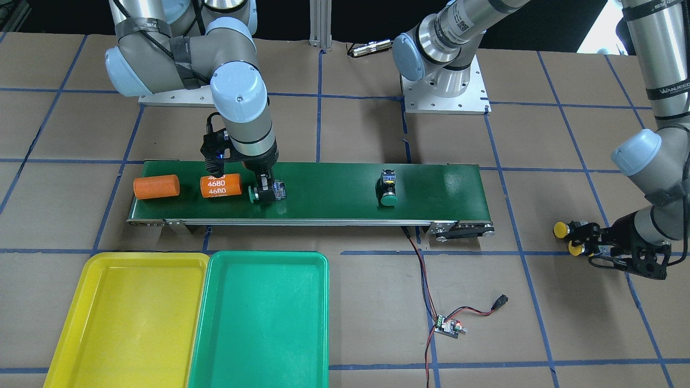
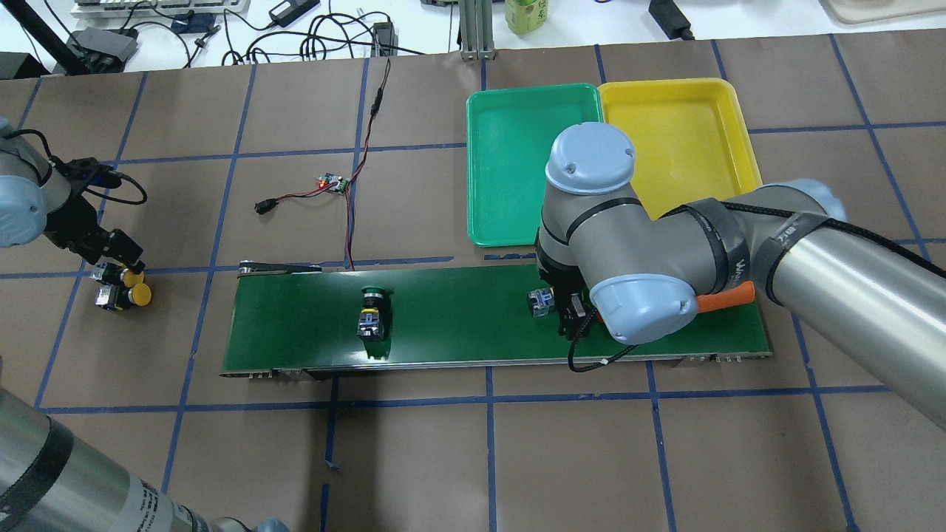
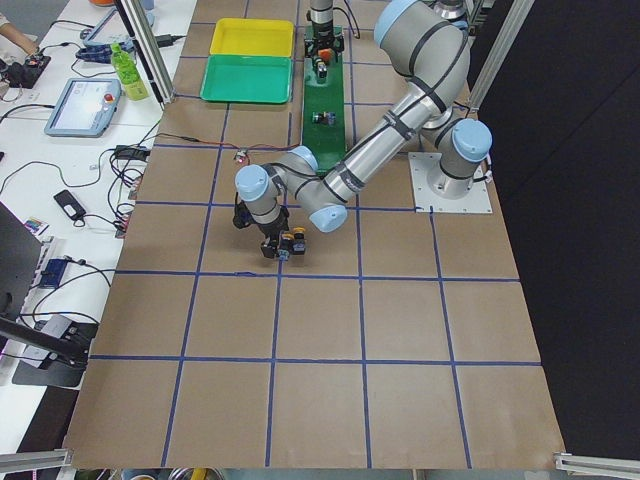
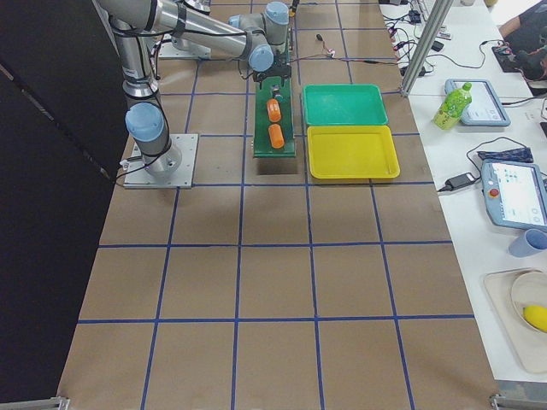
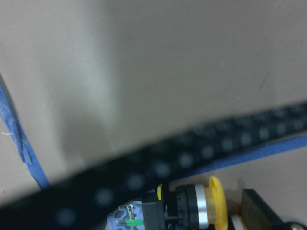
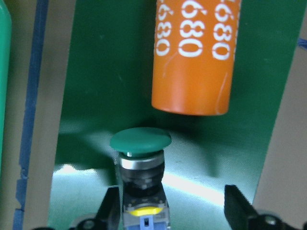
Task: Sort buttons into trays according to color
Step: 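Put green button in green tray with right gripper while left places yellow button, then move the right gripper back over the belt while the left gripper returns to the pile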
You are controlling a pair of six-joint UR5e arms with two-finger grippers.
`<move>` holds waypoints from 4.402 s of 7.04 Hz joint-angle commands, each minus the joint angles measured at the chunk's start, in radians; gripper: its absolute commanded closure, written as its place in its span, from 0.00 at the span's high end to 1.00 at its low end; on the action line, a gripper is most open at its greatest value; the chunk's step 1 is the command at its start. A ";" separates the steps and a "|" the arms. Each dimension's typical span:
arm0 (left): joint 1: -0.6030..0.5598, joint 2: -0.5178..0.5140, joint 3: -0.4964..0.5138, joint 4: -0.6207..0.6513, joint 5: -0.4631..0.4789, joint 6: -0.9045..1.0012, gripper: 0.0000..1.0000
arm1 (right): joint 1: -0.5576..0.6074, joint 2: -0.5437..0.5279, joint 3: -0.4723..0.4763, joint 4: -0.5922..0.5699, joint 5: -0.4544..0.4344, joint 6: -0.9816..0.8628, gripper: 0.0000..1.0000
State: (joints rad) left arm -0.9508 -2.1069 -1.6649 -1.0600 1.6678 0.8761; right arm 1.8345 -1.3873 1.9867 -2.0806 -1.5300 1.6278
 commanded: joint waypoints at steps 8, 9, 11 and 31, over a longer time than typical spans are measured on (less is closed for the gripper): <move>-0.054 0.089 0.007 -0.131 -0.062 -0.166 0.00 | -0.050 0.162 -0.309 -0.095 -0.006 -0.063 0.00; -0.134 0.188 -0.005 -0.247 -0.063 -0.263 0.00 | -0.057 0.283 -0.400 -0.102 -0.002 -0.094 0.00; -0.364 0.348 -0.121 -0.302 -0.112 -0.502 0.00 | -0.069 0.339 -0.419 -0.114 -0.007 -0.115 0.35; 0.004 0.088 -0.125 0.074 -0.046 -0.233 1.00 | -0.087 -0.236 -0.063 0.238 0.085 -1.283 1.00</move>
State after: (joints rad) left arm -0.9537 -1.9980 -1.7900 -1.0002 1.6211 0.6379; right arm 1.7432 -1.6417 1.8890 -1.7518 -1.4879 0.3489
